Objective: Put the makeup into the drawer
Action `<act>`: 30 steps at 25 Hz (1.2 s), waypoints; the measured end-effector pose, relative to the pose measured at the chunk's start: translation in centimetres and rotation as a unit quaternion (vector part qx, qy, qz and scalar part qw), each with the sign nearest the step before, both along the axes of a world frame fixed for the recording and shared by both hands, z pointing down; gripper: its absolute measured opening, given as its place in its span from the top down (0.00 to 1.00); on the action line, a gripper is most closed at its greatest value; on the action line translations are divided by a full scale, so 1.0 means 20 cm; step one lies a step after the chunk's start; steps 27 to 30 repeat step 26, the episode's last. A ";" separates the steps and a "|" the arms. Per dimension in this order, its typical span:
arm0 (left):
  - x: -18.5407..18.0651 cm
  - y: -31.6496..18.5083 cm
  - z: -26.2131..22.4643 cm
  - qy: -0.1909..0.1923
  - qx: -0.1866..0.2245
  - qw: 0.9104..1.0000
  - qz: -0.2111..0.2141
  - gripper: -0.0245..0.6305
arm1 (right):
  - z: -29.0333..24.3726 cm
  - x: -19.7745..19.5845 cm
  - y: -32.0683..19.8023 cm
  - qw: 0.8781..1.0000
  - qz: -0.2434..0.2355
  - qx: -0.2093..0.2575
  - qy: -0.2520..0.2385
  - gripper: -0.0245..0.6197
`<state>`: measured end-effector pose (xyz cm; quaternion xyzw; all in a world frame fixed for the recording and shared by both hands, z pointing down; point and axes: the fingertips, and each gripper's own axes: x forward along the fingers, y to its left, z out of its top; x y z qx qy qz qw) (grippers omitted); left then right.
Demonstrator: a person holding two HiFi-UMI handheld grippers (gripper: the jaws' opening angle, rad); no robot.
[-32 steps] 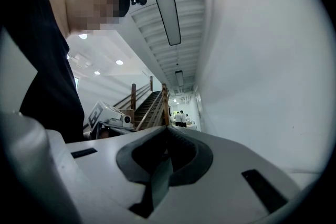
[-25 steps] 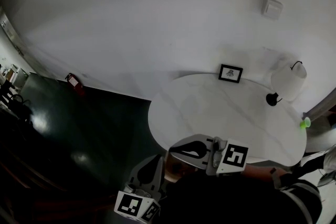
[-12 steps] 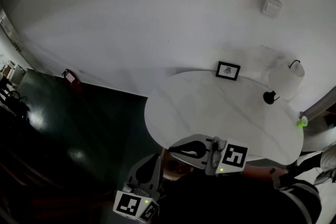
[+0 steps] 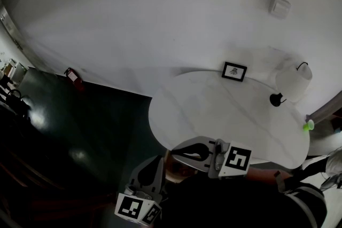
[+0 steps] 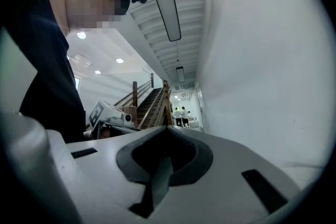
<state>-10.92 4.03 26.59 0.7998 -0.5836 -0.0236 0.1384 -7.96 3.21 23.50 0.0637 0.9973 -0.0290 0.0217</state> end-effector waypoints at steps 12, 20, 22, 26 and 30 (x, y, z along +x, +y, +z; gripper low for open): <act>-0.06 -0.02 0.01 -0.001 -0.001 1.000 -0.009 0.95 | 0.00 -0.06 -0.02 1.000 -0.010 0.000 0.000 0.94; -0.09 -0.03 0.02 0.000 -0.001 1.000 -0.013 0.95 | 0.01 -0.09 -0.02 1.000 -0.014 -0.002 0.001 0.94; -0.10 -0.02 0.02 0.001 -0.001 1.000 -0.014 0.95 | 0.01 -0.10 -0.02 1.000 -0.014 -0.004 0.000 0.94; -0.11 -0.02 0.02 0.001 -0.002 1.000 -0.015 0.95 | 0.00 -0.11 -0.01 1.000 -0.017 -0.001 -0.001 0.94; -0.11 -0.02 0.02 0.001 -0.002 1.000 -0.015 0.95 | 0.00 -0.11 -0.01 1.000 -0.017 -0.001 -0.001 0.94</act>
